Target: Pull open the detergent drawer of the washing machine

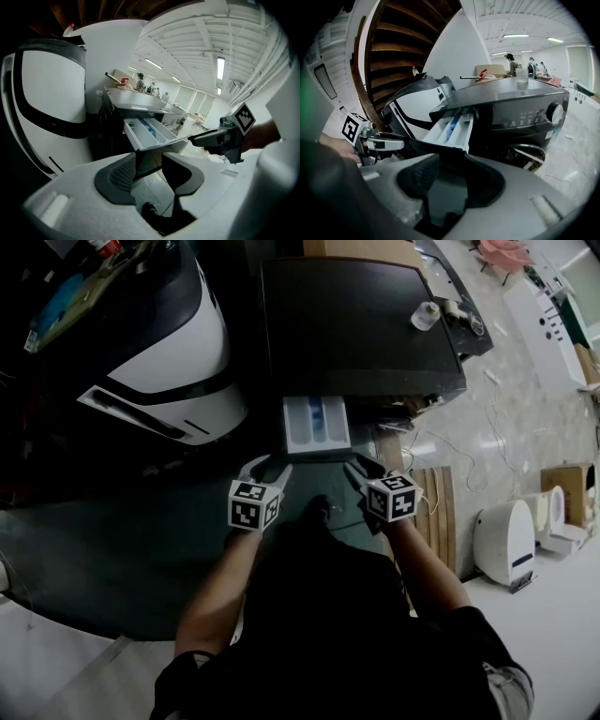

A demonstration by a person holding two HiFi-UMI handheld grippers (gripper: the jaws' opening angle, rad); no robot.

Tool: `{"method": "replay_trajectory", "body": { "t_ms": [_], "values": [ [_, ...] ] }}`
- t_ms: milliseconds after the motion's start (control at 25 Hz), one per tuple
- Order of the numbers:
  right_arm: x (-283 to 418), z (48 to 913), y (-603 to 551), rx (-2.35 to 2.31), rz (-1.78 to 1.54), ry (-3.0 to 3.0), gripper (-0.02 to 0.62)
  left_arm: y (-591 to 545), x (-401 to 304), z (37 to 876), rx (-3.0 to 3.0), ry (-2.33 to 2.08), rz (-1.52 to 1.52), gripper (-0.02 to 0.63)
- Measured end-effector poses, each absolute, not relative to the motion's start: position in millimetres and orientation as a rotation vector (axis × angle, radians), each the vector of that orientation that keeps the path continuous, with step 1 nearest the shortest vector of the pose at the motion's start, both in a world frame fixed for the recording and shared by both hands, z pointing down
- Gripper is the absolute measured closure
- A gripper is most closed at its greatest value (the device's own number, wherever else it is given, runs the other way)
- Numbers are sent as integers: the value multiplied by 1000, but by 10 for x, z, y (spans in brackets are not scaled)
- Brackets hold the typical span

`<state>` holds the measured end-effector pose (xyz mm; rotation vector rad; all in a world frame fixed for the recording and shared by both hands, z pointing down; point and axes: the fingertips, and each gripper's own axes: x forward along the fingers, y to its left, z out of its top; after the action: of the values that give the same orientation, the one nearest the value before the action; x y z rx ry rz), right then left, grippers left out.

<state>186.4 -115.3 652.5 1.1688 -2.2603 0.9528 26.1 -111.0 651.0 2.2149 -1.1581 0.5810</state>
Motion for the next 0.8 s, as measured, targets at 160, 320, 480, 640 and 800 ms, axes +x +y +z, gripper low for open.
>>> {"method": "replay_trajectory", "body": {
  "t_ms": [160,320,480,640,800],
  "values": [
    [1862,6518,-1114,1174,957,-2253,440,-1074,260,6501,2213,-1146,585,440],
    [1867,6509,-1107,1170,954,-2261,440,-1059,273,6489,2208,-1152,579,436],
    [1871,6504,-1108,1175,956,-2270,440,-1061,288,6484,2206,-1163,571,430],
    [1874,6518,-1109,1171,965,-2278,440,-1065,281,6504,2200,-1169,569,430],
    [1861,6501,-1104,1145,1047,-2289,440,-1110,199,6478,2139,-1151,487,431]
  ]
}}
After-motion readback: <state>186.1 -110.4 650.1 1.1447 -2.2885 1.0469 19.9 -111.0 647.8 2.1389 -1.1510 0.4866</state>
